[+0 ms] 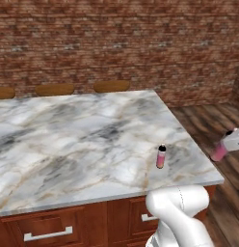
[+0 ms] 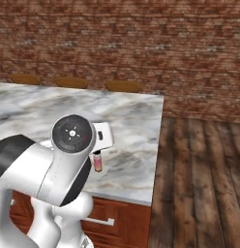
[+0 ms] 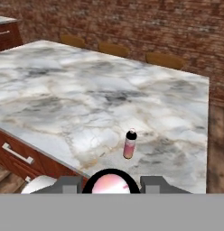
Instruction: Move the drinks to the dining counter.
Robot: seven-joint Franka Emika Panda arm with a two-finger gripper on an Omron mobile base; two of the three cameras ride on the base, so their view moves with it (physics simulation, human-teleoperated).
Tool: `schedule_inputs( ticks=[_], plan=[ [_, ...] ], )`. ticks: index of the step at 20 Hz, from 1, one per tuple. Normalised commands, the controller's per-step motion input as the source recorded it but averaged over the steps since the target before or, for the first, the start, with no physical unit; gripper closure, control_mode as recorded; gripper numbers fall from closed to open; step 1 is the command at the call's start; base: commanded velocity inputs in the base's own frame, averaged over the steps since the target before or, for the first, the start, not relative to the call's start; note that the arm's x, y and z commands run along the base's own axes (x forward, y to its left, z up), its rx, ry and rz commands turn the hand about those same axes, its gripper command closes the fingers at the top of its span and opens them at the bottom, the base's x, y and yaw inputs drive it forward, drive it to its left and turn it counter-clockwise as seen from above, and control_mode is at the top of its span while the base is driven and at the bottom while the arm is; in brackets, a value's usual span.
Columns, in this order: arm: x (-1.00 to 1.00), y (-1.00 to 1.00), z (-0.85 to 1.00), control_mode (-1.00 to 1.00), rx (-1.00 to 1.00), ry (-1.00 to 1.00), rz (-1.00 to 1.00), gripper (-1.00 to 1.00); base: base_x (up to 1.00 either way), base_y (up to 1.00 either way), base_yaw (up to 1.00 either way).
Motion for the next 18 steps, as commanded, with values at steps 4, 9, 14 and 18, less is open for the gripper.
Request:
schedule_inputs(
  ticks=[4,9,14,18],
  plan=[
    [0.31,-0.28,-0.07,-1.00,-0.05,0.05,0.00,1.00,0.00,0.00,0.00],
    [0.29,-0.21,-0.26,-1.00,-0.05,-0.01,0.00,1.00,0.00,0.00,0.00],
    [0.27,-0.11,-0.33,-1.00,-0.01,-0.09,0.00,1.00,0.00,0.00,0.00],
    [0.26,0.00,-0.25,-1.00,0.00,-0.12,0.00,1.00,0.00,0.00,0.00]
  ],
)
